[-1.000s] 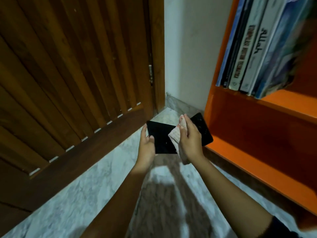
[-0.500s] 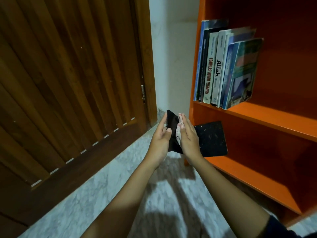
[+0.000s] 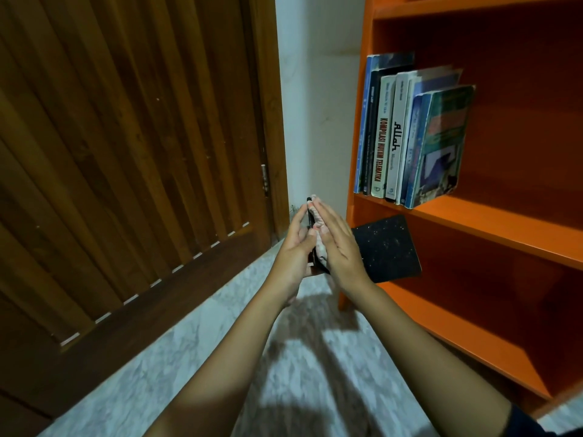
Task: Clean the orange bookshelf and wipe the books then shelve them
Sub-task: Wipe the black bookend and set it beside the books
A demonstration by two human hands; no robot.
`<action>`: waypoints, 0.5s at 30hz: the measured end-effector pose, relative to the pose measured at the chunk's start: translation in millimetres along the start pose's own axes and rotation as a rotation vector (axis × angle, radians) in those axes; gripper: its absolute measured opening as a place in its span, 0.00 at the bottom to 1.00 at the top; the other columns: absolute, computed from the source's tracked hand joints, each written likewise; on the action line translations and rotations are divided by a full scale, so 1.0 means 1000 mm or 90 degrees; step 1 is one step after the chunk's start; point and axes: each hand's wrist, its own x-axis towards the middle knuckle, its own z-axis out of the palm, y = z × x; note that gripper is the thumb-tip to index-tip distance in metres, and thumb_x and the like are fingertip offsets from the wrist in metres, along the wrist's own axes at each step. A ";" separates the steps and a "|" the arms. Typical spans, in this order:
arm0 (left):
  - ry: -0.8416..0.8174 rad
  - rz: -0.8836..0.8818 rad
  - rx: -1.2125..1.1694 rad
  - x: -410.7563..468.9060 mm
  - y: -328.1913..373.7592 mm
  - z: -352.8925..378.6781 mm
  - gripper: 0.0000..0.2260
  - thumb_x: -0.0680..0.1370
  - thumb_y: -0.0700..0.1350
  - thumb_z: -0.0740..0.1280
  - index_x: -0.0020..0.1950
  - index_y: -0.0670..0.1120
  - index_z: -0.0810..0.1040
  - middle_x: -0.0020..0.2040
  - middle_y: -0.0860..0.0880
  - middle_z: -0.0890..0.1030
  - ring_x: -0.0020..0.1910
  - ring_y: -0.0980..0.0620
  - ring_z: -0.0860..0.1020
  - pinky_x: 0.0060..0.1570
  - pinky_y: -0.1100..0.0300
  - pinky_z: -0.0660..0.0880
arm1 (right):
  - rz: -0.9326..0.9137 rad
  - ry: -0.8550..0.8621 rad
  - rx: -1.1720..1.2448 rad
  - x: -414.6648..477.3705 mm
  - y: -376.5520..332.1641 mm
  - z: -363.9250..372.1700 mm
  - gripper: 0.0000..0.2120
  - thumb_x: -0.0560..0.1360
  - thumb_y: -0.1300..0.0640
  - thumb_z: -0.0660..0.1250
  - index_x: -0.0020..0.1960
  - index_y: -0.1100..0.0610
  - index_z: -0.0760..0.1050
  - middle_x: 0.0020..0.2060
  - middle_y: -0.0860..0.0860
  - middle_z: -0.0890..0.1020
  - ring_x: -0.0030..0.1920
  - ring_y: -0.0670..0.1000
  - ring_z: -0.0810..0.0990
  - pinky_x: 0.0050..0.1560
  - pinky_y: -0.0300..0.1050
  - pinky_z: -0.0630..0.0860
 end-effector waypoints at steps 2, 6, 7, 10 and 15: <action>0.007 -0.019 -0.060 0.000 0.003 0.001 0.19 0.83 0.46 0.53 0.73 0.59 0.61 0.70 0.53 0.69 0.67 0.51 0.71 0.57 0.48 0.76 | -0.022 -0.013 -0.008 -0.001 -0.003 -0.001 0.18 0.82 0.53 0.51 0.70 0.39 0.62 0.70 0.38 0.66 0.72 0.41 0.63 0.73 0.45 0.60; 0.003 -0.027 -0.147 0.001 0.006 0.000 0.14 0.83 0.52 0.50 0.68 0.59 0.65 0.60 0.56 0.76 0.58 0.53 0.78 0.49 0.50 0.79 | -0.071 -0.028 -0.024 -0.004 -0.006 -0.005 0.18 0.82 0.55 0.52 0.70 0.47 0.66 0.70 0.45 0.70 0.71 0.43 0.65 0.71 0.43 0.61; 0.006 -0.029 -0.172 0.002 0.006 0.000 0.14 0.82 0.52 0.50 0.67 0.59 0.65 0.59 0.56 0.76 0.57 0.53 0.78 0.49 0.49 0.79 | -0.080 -0.032 -0.024 -0.005 -0.007 -0.005 0.18 0.81 0.55 0.52 0.70 0.47 0.67 0.70 0.45 0.70 0.71 0.43 0.66 0.71 0.46 0.62; 0.022 -0.046 -0.232 0.004 0.005 -0.002 0.17 0.82 0.54 0.51 0.71 0.57 0.64 0.66 0.51 0.73 0.60 0.49 0.77 0.51 0.47 0.78 | -0.098 -0.040 -0.024 -0.007 -0.006 -0.007 0.18 0.81 0.55 0.52 0.69 0.47 0.69 0.69 0.45 0.72 0.70 0.46 0.67 0.69 0.57 0.65; 0.033 -0.063 -0.302 0.006 0.004 -0.002 0.19 0.82 0.54 0.50 0.74 0.57 0.60 0.69 0.41 0.70 0.62 0.43 0.76 0.55 0.49 0.76 | -0.127 -0.041 -0.074 -0.013 -0.003 -0.012 0.18 0.80 0.55 0.54 0.66 0.51 0.74 0.66 0.46 0.75 0.69 0.48 0.70 0.65 0.60 0.67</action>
